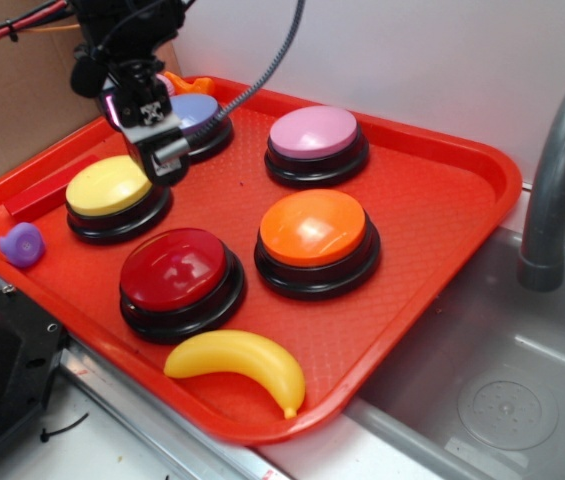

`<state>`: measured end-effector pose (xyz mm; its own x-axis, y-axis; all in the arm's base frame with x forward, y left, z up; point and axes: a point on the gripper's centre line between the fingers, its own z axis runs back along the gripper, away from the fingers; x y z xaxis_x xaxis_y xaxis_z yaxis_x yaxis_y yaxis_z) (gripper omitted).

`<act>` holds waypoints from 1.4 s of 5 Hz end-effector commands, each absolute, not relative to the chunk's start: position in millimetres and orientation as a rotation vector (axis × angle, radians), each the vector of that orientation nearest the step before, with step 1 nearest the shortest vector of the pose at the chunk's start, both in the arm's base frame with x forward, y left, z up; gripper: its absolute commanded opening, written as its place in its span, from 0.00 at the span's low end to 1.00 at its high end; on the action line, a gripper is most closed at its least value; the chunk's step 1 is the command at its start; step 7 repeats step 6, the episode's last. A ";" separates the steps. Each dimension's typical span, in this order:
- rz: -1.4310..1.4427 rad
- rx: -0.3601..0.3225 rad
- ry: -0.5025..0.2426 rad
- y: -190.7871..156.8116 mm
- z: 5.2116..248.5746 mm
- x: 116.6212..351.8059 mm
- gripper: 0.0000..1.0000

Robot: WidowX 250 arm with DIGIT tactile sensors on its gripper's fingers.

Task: Push the red button.

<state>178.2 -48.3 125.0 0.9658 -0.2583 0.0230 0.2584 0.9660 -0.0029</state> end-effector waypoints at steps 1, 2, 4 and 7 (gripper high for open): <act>-0.274 -0.001 -0.060 -57.5 151.4 181.8 1.00; -0.277 -0.001 -0.062 -60.5 158.1 182.2 1.00; -0.275 -0.012 -0.036 -61.4 176.3 176.7 1.00; -0.260 0.035 -0.024 -62.5 194.7 168.1 1.00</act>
